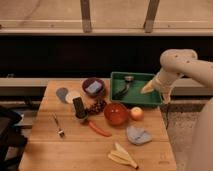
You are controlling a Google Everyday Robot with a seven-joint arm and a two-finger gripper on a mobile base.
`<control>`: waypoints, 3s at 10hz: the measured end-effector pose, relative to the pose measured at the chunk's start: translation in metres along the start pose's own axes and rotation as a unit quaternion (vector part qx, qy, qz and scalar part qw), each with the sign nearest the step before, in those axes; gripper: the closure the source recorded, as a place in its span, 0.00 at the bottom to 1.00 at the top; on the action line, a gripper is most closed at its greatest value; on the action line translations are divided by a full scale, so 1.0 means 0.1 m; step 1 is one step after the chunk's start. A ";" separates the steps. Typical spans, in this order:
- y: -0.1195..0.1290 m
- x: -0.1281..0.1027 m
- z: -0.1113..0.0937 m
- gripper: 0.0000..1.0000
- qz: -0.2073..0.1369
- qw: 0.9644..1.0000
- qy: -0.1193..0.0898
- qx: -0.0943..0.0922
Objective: Place apple in red bowl
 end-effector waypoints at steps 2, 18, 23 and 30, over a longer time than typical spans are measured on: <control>0.09 0.33 0.21 0.20 -0.027 1.000 0.015 0.001; 0.13 0.23 1.09 0.20 0.003 0.991 0.122 -0.054; 0.31 0.27 1.29 0.20 0.001 0.987 0.143 -0.066; 0.40 0.32 1.64 0.23 0.015 0.984 0.171 -0.055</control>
